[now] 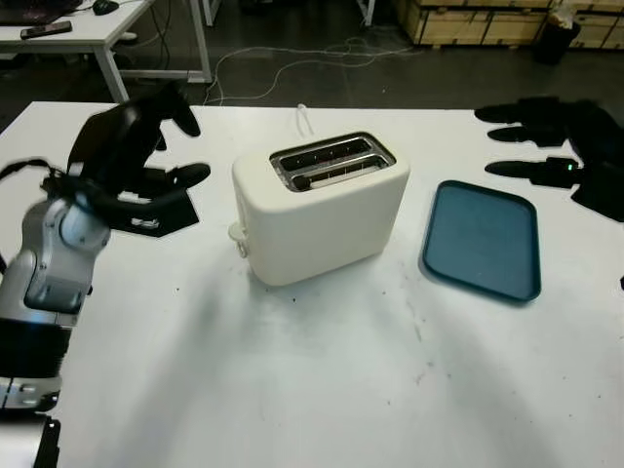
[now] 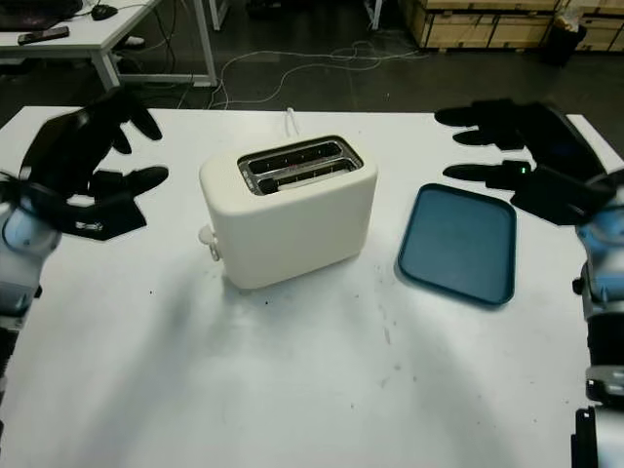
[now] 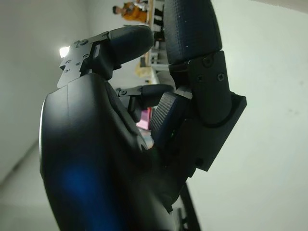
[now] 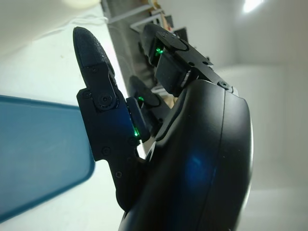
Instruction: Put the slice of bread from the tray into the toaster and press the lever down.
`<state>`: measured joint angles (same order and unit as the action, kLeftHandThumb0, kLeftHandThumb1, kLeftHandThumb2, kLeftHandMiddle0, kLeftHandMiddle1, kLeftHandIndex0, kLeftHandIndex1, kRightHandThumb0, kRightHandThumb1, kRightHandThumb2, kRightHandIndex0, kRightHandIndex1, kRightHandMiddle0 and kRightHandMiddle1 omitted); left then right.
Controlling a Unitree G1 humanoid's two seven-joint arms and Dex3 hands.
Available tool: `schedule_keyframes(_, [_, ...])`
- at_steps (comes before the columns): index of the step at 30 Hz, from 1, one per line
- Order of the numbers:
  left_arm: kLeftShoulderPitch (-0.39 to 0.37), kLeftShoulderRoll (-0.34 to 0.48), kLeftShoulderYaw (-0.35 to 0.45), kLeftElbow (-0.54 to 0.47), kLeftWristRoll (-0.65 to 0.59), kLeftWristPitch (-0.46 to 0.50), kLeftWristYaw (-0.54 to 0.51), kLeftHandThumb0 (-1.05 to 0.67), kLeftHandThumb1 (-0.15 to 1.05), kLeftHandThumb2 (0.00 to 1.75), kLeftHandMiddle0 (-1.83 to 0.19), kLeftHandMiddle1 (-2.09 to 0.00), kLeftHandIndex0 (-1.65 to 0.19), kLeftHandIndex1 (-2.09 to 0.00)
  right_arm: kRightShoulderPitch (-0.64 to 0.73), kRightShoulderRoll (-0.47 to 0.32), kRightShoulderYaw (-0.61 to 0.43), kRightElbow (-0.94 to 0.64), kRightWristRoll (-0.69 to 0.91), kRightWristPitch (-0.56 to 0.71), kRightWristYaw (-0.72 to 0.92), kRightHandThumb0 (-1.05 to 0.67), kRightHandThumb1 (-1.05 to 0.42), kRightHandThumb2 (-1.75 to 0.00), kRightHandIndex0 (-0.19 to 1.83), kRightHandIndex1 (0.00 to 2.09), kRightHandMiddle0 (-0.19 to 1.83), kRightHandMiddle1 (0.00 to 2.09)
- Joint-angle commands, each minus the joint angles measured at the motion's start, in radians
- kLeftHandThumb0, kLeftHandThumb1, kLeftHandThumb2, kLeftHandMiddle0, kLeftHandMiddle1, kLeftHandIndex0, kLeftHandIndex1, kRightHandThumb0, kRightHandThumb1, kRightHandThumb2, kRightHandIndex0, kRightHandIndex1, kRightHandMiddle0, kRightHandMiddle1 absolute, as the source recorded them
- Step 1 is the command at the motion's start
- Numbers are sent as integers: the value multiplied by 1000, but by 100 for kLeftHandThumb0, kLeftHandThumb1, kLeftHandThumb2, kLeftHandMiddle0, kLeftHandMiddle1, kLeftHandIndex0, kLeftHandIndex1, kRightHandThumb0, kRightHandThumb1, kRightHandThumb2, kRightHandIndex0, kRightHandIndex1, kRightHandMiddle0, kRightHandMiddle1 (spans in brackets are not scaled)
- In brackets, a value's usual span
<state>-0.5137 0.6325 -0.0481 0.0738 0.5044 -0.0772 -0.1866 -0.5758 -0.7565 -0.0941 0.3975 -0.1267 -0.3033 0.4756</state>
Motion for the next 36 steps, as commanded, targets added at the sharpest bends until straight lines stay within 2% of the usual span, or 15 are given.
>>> schedule_keyframes(1, [-32, 11, -18, -6, 25, 22, -20, -105, 58, 95, -46, -175, -23, -175, -31, -26, 24, 10, -24, -19, 15, -61, -82, -1, 84, 2, 78, 1])
schedule_keyframes(6, [-53, 13, -45, 16, 69, 51, -32, -105, 45, 109, -49, -175, -25, -175, -55, -34, 51, 0, -41, 17, 45, -63, -81, 0, 83, 1, 77, 0])
schedule_keyframes(10, [-53, 32, -63, 15, 110, 85, -61, -104, 30, 121, -55, -175, -26, -174, -47, -30, 65, -36, -49, 48, 65, -60, -81, 0, 81, 1, 74, 0])
schedule_keyframes(14, [-29, 26, -55, -20, 109, 118, -87, -94, 20, 125, -51, -175, -26, -170, -27, -25, 78, -70, -67, 61, 60, -56, -79, -1, 80, 0, 73, 0])
schedule_keyframes(21, [14, 11, -47, -49, 112, 125, -55, -94, 25, 127, -44, -175, -25, -166, 8, -5, 77, -113, -39, 113, 66, -49, -80, 0, 75, 0, 69, 0])
schedule_keyframes(30, [35, 2, -31, -57, 92, 115, -33, -93, 27, 125, -47, -175, -22, -167, 18, 6, 69, -86, -22, 81, 62, -47, -79, 0, 75, 0, 68, 0])
schedule_keyframes(36, [34, 0, -38, -70, 102, 146, -46, -93, 27, 126, -43, -175, -21, -169, 19, 1, 70, -84, -22, 73, 60, -47, -80, 0, 75, 0, 68, 0])
